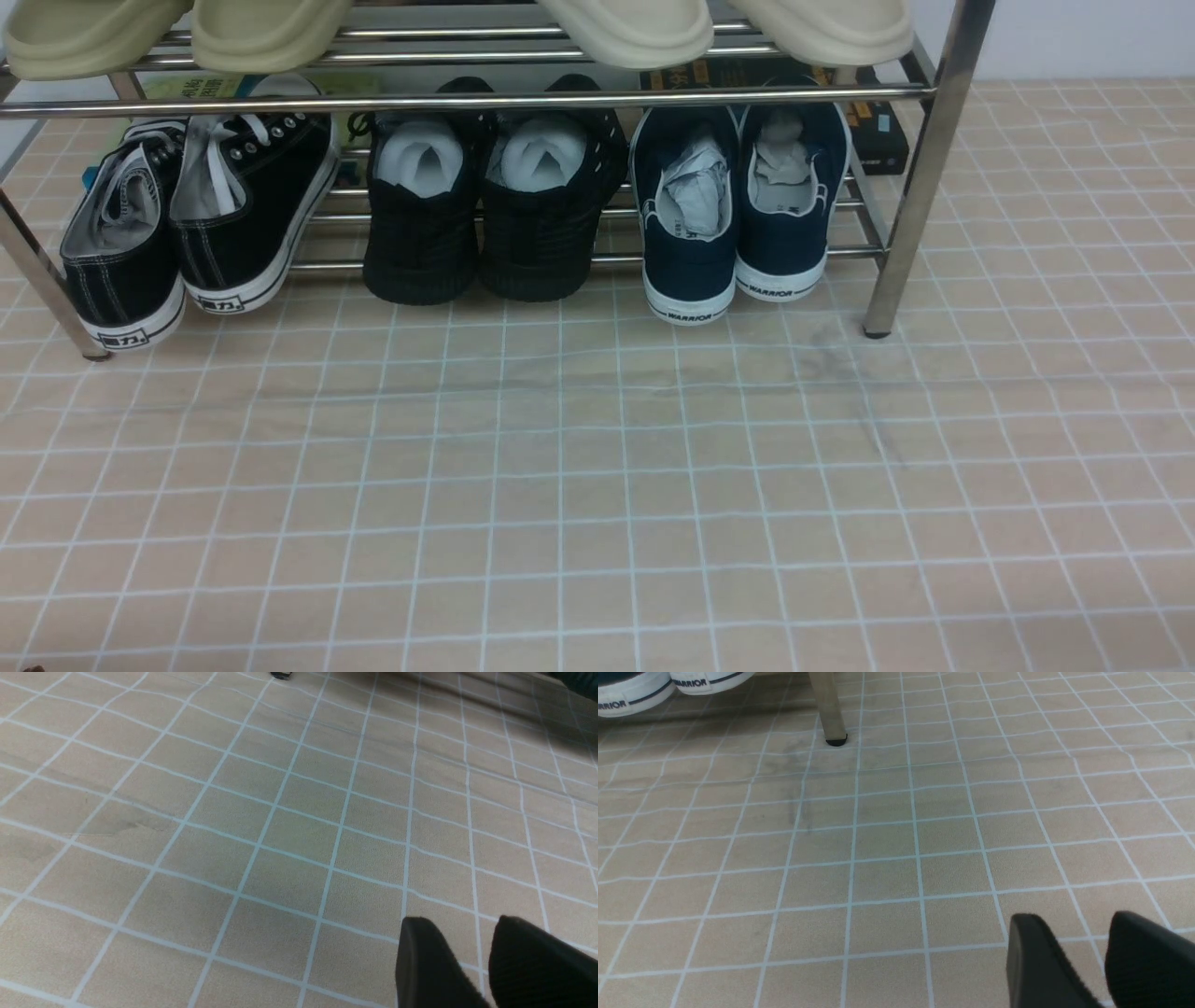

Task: Take the shoes off the shelf from the light coffee tablecloth by hand.

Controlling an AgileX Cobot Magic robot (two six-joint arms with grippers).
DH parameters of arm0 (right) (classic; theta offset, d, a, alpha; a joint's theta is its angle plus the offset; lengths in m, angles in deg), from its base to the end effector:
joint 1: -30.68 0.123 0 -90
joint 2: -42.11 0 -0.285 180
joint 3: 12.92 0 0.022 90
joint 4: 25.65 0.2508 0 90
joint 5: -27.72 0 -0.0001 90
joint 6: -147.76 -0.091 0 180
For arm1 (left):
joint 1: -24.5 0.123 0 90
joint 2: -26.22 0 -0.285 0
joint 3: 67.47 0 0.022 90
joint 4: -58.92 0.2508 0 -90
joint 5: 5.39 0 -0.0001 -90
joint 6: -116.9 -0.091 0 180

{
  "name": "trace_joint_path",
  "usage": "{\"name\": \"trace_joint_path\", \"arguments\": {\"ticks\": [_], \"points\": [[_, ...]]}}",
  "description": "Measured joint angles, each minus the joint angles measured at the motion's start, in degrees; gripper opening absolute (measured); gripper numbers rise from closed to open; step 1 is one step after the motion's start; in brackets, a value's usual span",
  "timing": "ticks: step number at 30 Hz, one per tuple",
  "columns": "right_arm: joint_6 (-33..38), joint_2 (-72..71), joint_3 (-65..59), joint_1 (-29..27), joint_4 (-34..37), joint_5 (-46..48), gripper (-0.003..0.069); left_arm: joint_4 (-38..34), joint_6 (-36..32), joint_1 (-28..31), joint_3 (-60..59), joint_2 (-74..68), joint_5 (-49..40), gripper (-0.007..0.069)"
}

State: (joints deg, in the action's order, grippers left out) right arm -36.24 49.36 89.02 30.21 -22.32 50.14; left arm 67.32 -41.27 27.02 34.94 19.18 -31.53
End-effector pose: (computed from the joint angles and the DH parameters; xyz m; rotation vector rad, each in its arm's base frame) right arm 0.0521 0.0016 0.1737 0.1086 1.8776 0.1000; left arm 0.0495 0.0081 0.1714 -0.3243 1.9015 -0.0752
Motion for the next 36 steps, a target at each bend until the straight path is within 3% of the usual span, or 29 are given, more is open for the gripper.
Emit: {"name": "trace_joint_path", "arguments": {"ticks": [3,7,8,12,25,31,33,36], "points": [[-1.6,0.0,0.0,0.0,3.8,-0.3,0.024,0.0,0.0,0.0,0.0,0.0,0.0,0.024],[-10.0,0.0,-0.3,0.0,22.3,-1.0,0.024,0.0,0.0,0.0,0.0,0.0,0.0,0.024],[-10.4,0.0,-0.3,0.0,22.3,-1.0,0.024,0.0,0.0,0.0,0.0,0.0,0.0,0.024],[-14.8,0.0,-0.5,0.0,38.2,-1.6,0.024,0.0,0.0,0.0,0.0,0.0,0.0,0.024],[-15.0,0.0,-0.5,0.0,45.9,-5.6,0.0237,0.0,0.0,0.0,0.0,0.0,0.0,0.024],[-5.0,0.0,2.4,0.0,47.2,-12.7,0.0139,0.0,0.0,0.0,0.0,0.0,0.0,0.024],[7.2,1.8,8.5,0.0,47.3,-15.8,0.0039,0.0,0.0,0.0,0.0,0.0,0.0,0.024],[18.7,6.6,15.1,0.0,47.4,-15.8,-0.0013,0.0,0.0,0.0,0.0,0.0,0.0,0.024]]}}
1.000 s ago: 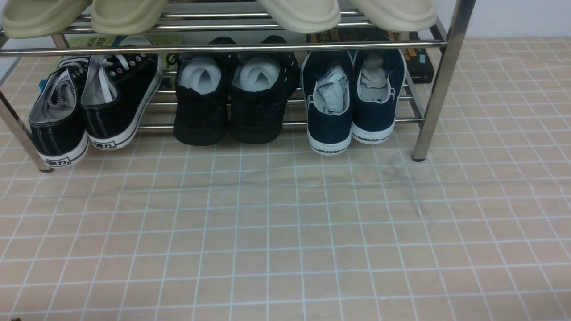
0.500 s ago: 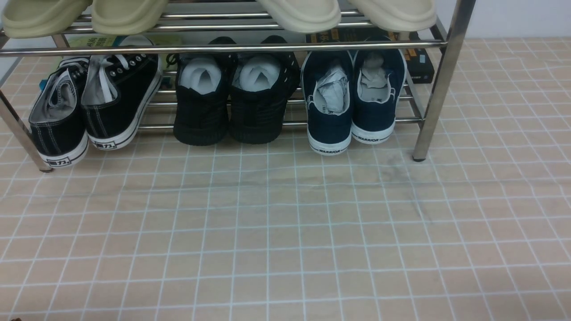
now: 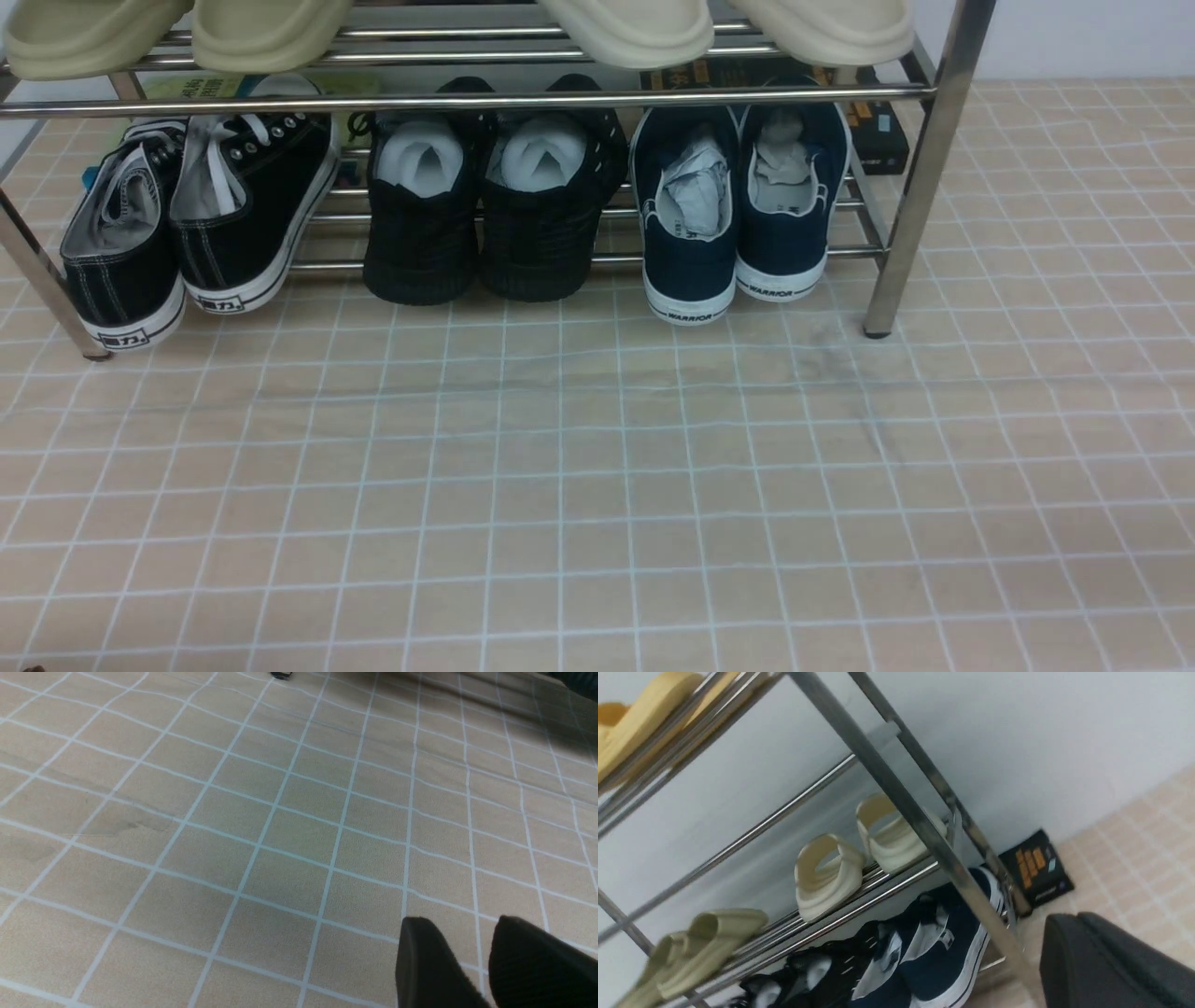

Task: Take the shoes off the shelf from the light coffee tablecloth by hand.

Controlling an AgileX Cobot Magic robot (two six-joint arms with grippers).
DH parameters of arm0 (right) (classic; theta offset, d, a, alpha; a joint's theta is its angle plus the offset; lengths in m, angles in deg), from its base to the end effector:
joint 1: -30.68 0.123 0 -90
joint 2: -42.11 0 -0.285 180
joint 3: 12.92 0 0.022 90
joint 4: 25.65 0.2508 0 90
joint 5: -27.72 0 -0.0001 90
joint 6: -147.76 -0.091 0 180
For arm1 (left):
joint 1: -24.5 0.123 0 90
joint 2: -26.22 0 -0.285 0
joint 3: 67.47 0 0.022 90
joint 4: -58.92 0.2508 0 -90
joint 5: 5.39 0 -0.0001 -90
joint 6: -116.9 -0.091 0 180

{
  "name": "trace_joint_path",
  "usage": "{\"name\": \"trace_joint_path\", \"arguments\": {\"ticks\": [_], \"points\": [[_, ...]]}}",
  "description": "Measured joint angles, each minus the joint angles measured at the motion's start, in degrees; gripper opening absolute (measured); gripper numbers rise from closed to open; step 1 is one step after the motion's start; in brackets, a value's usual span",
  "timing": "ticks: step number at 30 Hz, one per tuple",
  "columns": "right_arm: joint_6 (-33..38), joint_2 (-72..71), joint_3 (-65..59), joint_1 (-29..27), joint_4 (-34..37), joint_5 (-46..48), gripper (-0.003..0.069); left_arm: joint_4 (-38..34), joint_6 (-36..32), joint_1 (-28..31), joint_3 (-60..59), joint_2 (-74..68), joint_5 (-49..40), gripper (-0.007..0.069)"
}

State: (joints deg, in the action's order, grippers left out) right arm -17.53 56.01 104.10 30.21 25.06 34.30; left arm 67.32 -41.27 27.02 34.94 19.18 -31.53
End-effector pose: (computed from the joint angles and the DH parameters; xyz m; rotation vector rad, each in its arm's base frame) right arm 0.0522 0.0077 0.2838 0.3767 1.3897 0.5714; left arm 0.0495 0.0081 0.1714 -0.3243 1.9015 -0.0752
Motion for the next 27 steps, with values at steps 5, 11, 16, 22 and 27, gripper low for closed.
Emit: {"name": "trace_joint_path", "arguments": {"ticks": [5,11,16,22,27], "points": [[10.7,15.5,11.9,0.0,0.0,15.7,-0.0006,0.0,0.0,0.0,0.0,0.0,0.0,0.024],[12.5,41.7,22.2,0.0,-0.8,43.1,0.0,0.0,0.0,0.0,0.0,0.0,0.0,0.024],[19.8,61.1,30.4,2.0,4.2,54.0,0.0001,0.0,0.0,0.0,0.0,0.0,0.0,0.024],[21.2,76.3,43.1,11.7,6.5,58.7,0.0003,0.0,0.0,0.0,0.0,0.0,0.0,0.024],[13.1,86.4,59.9,21.1,-2.2,56.0,0.0003,0.0,0.0,0.0,0.0,0.0,0.0,0.024]]}}
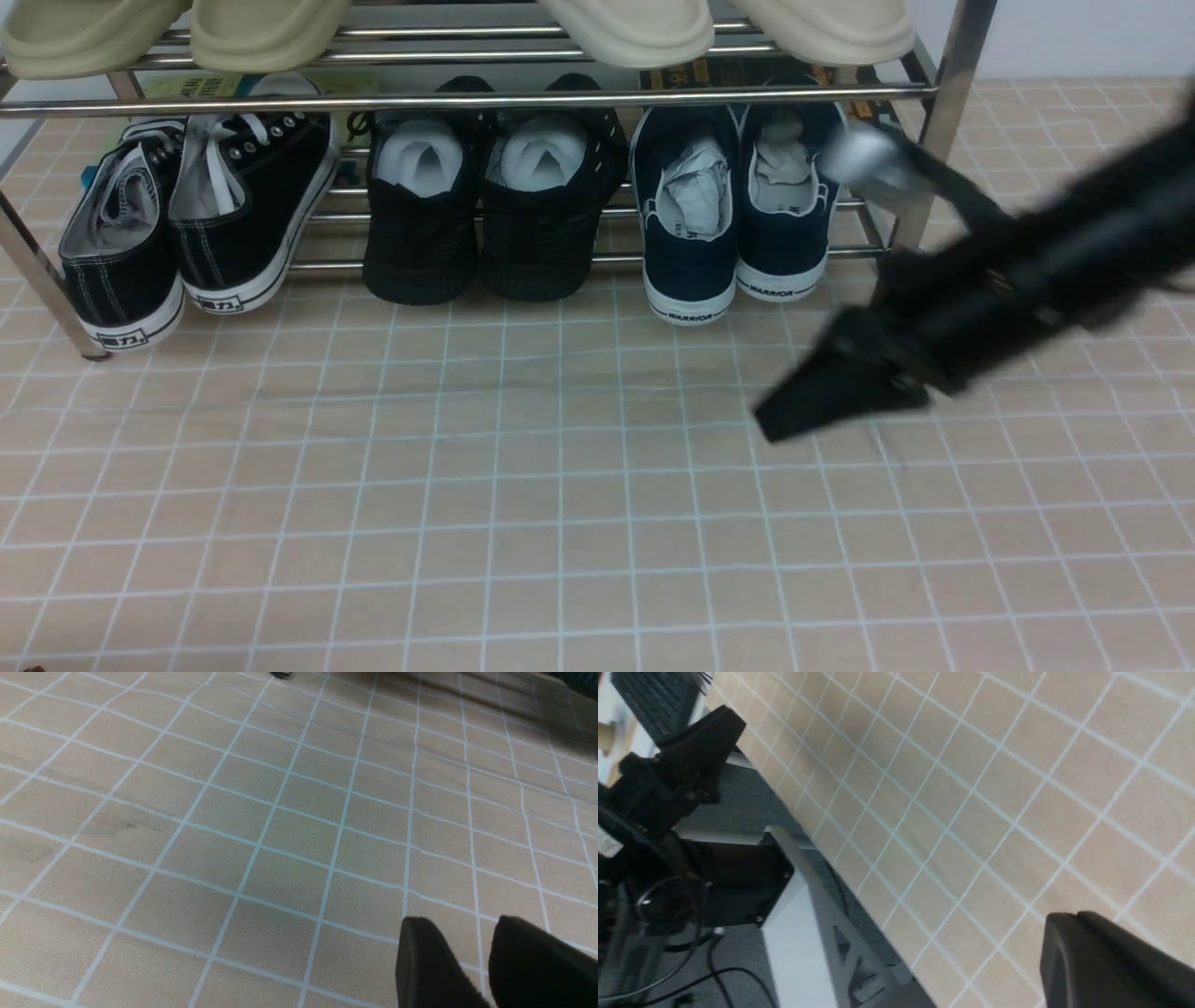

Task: Take the shoes off the shelf from the light coffee tablecloth by hand.

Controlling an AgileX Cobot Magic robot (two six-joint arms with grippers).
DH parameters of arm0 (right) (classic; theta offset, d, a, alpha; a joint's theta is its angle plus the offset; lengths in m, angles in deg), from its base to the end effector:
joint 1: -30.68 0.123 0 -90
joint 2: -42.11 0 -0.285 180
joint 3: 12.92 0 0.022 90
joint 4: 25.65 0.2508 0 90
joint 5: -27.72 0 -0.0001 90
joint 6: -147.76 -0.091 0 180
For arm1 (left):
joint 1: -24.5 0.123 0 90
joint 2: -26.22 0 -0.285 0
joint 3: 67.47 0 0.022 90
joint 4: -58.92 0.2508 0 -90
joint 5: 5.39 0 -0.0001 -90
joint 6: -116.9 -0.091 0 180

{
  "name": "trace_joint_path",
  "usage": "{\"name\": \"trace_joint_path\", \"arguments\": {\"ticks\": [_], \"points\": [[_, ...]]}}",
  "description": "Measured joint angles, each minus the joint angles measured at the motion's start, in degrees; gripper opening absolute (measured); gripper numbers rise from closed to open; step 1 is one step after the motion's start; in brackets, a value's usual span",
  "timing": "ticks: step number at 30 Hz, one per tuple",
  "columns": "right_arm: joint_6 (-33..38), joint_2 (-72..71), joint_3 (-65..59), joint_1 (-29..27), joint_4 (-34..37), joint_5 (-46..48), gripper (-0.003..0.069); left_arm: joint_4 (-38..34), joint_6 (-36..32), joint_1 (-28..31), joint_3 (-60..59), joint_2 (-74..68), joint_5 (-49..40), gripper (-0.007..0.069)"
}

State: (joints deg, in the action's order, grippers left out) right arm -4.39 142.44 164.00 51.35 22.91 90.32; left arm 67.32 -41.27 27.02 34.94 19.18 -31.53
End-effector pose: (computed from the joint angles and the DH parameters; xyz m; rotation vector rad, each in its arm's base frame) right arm 0.2859 0.1726 0.3049 -0.6984 2.5606 1.0943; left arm 0.0495 0.0081 0.1714 -0.3243 1.9015 -0.0752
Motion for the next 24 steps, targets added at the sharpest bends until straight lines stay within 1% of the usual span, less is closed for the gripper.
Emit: {"name": "trace_joint_path", "arguments": {"ticks": [1,2,3,5,7,9,10,12,14,15,17,19,20,21,24], "points": [[-0.5,0.7,0.7,0.5,-1.3,0.0,0.0004,0.0,0.0,0.0,0.0,0.0,0.0,0.024],[-5.3,2.7,6.5,2.3,-7.1,-0.2,0.0006,0.0,0.0,0.0,0.0,0.0,0.0,0.024],[-8.6,4.0,9.9,3.3,-10.9,-0.6,0.0008,0.0,0.0,0.0,0.0,0.0,0.0,0.024],[-13.6,5.4,14.2,4.5,-15.3,-1.9,0.0013,0.0,0.0,0.0,0.0,0.0,0.0,0.024],[-21.3,7.8,20.1,6.2,-23.1,-6.3,0.0029,0.0,0.0,0.0,0.0,0.0,0.0,0.024],[-26.2,10.1,24.1,7.3,-28.3,-9.1,0.0054,0.0,0.0,0.0,0.0,0.0,0.0,0.024],[-27.3,11.1,25.2,7.7,-30.0,-9.8,0.0067,0.0,0.0,0.0,0.0,0.0,0.0,0.024],[-30.0,13.7,28.4,8.2,-32.8,-10.5,0.0101,0.0,0.0,0.0,0.0,0.0,0.0,0.024],[-32.2,17.2,31.2,8.5,-34.6,-10.9,0.0153,0.0,0.0,0.0,0.0,0.0,0.0,0.024],[-32.6,17.5,31.8,8.5,-34.7,-10.9,0.0159,0.0,0.0,0.0,0.0,0.0,0.0,0.024],[-34.3,21.7,34.9,8.5,-35.5,-11.2,0.0237,0.0,0.0,0.0,0.0,0.0,0.0,0.024],[-34.6,23.9,36.8,8.5,-35.7,-11.9,0.0286,0.0,0.0,0.0,0.0,0.0,0.0,0.024],[-34.6,24.1,37.0,8.5,-35.7,-12.0,0.0295,0.0,0.0,0.0,0.0,0.0,0.0,0.024],[-34.6,25.7,38.0,8.5,-35.9,-12.8,0.033,0.0,0.0,0.0,0.0,0.0,0.0,0.024],[-34.6,27.3,38.5,8.6,-36.5,-14.4,0.0366,0.0,0.0,0.0,0.0,0.0,0.0,0.024]]}}
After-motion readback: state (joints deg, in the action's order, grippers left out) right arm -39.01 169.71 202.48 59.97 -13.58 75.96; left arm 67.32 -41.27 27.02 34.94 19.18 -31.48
